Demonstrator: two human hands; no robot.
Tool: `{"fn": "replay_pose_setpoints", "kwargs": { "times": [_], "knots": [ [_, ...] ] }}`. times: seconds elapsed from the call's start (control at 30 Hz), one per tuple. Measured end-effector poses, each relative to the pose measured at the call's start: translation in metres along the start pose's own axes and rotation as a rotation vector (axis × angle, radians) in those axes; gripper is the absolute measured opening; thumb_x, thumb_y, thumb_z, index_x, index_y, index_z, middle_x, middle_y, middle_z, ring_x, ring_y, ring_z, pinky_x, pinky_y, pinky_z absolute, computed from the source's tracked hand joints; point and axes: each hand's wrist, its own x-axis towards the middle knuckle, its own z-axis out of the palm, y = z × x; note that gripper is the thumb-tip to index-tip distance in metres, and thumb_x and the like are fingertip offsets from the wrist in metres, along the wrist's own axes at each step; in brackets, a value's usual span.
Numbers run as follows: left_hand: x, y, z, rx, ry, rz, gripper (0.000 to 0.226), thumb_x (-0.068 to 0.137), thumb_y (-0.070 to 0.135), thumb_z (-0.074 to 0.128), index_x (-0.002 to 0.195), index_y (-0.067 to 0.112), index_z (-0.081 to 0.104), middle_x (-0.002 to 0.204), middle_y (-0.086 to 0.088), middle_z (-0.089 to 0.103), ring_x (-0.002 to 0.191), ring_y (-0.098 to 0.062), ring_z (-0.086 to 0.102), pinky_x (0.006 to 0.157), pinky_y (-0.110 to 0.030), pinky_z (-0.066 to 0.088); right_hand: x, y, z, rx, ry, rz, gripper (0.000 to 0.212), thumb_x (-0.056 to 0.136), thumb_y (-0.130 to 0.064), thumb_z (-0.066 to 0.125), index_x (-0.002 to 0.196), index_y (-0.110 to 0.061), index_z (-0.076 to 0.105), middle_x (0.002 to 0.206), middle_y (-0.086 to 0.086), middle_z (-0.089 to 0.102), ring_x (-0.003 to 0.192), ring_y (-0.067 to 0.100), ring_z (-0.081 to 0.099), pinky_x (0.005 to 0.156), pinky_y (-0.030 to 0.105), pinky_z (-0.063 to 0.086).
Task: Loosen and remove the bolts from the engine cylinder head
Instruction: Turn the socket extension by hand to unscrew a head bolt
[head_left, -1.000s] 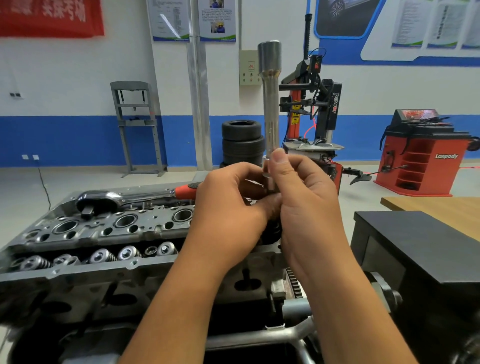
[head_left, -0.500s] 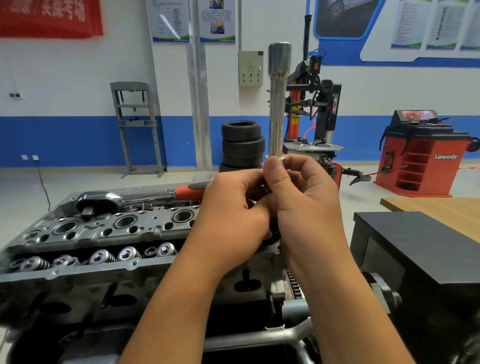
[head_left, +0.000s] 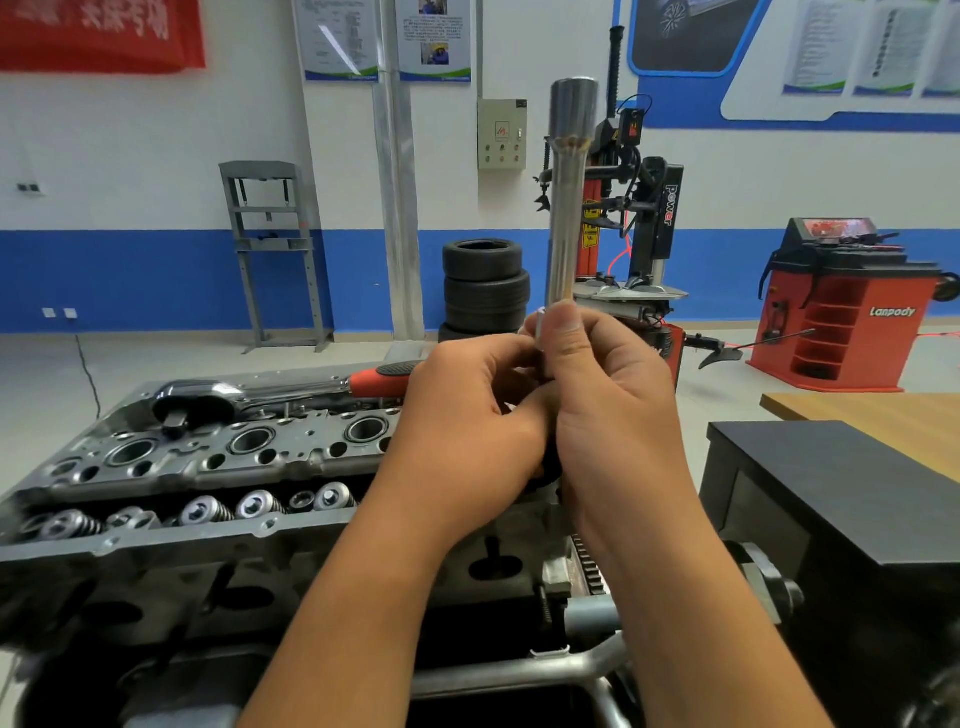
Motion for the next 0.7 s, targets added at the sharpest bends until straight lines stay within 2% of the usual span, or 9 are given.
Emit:
{"fn": "replay_pose_setpoints", "kwargs": {
  "times": [0.07, 0.13, 0.2, 0.3, 0.4, 0.47, 0.6, 0.7],
  "knots": [
    [-0.0002, 0.0014, -0.0014, -0.025, -0.029, -0.012, 0.021, 0.099, 0.009, 0.068, 0.108, 0.025, 0.077, 0.09, 0.007, 0.08, 0.076, -0.013, 0.076, 0.063, -0.031, 0.063, 0.0, 0.0003, 0.0004, 0.018, -0.012, 0.017, 0.04, 0.091, -0.052, 0.063, 0.093, -0.014, 0.072, 0.076, -0.002, 0.073, 0.071, 0.011, 0.072, 0.06, 0.03, 0.061],
    [0.0007, 0.0001, -0.0022, 0.006, -0.014, -0.011, 0.02, 0.095, 0.01, 0.073, 0.107, 0.026, 0.077, 0.091, 0.01, 0.079, 0.079, -0.006, 0.075, 0.067, -0.026, 0.062, 0.0006, 0.0011, 0.0009, 0.068, -0.004, 0.04, 0.034, 0.091, -0.048, 0.07, 0.092, -0.014, 0.07, 0.079, 0.003, 0.073, 0.074, 0.018, 0.074, 0.066, 0.037, 0.063],
    [0.0018, -0.002, -0.0016, 0.049, 0.033, -0.015, 0.018, 0.089, 0.014, 0.08, 0.102, 0.025, 0.078, 0.088, 0.011, 0.079, 0.082, -0.003, 0.075, 0.073, -0.027, 0.063, 0.0017, 0.0026, 0.0004, 0.086, 0.024, 0.045, 0.032, 0.081, -0.044, 0.077, 0.092, -0.016, 0.067, 0.083, 0.007, 0.072, 0.077, 0.024, 0.075, 0.074, 0.044, 0.064],
    [0.0015, -0.0033, -0.0008, 0.078, 0.089, -0.008, 0.014, 0.084, 0.016, 0.084, 0.094, 0.024, 0.079, 0.082, 0.01, 0.078, 0.077, -0.005, 0.074, 0.071, -0.027, 0.063, 0.0018, 0.0036, -0.0008, 0.048, 0.014, 0.029, 0.03, 0.079, -0.048, 0.078, 0.086, -0.021, 0.067, 0.082, 0.006, 0.071, 0.077, 0.024, 0.073, 0.076, 0.044, 0.063],
    [-0.0007, -0.0004, -0.0012, 0.009, -0.002, -0.014, 0.019, 0.094, 0.012, 0.075, 0.105, 0.027, 0.079, 0.09, 0.009, 0.08, 0.079, -0.011, 0.077, 0.069, -0.033, 0.066, 0.0005, 0.002, -0.0017, 0.034, -0.012, 0.018, 0.036, 0.083, -0.055, 0.072, 0.087, -0.019, 0.07, 0.078, 0.0, 0.071, 0.071, 0.015, 0.07, 0.062, 0.035, 0.059],
    [-0.0008, 0.0016, -0.0017, -0.034, -0.039, -0.03, 0.02, 0.097, 0.012, 0.072, 0.109, 0.027, 0.078, 0.092, 0.007, 0.079, 0.076, -0.017, 0.077, 0.064, -0.033, 0.065, 0.0004, 0.0014, -0.0013, 0.048, -0.025, 0.024, 0.038, 0.084, -0.054, 0.066, 0.088, -0.016, 0.072, 0.073, -0.002, 0.069, 0.066, 0.012, 0.068, 0.052, 0.032, 0.055],
    [0.0006, -0.0002, -0.001, 0.029, 0.037, -0.008, 0.019, 0.088, 0.012, 0.081, 0.102, 0.025, 0.077, 0.089, 0.012, 0.079, 0.083, -0.002, 0.075, 0.075, -0.026, 0.062, 0.0016, 0.0016, 0.0002, 0.134, -0.028, 0.02, 0.037, 0.083, -0.051, 0.073, 0.086, -0.014, 0.071, 0.077, 0.003, 0.071, 0.074, 0.017, 0.072, 0.071, 0.035, 0.062],
    [0.0007, -0.0021, -0.0013, 0.092, 0.102, -0.022, 0.02, 0.082, 0.014, 0.085, 0.097, 0.025, 0.078, 0.083, 0.011, 0.078, 0.078, -0.002, 0.074, 0.072, -0.024, 0.062, 0.002, 0.0039, -0.0006, 0.111, -0.019, 0.007, 0.04, 0.076, -0.047, 0.081, 0.092, -0.014, 0.067, 0.078, 0.003, 0.072, 0.074, 0.021, 0.075, 0.071, 0.036, 0.062]
  ]
}}
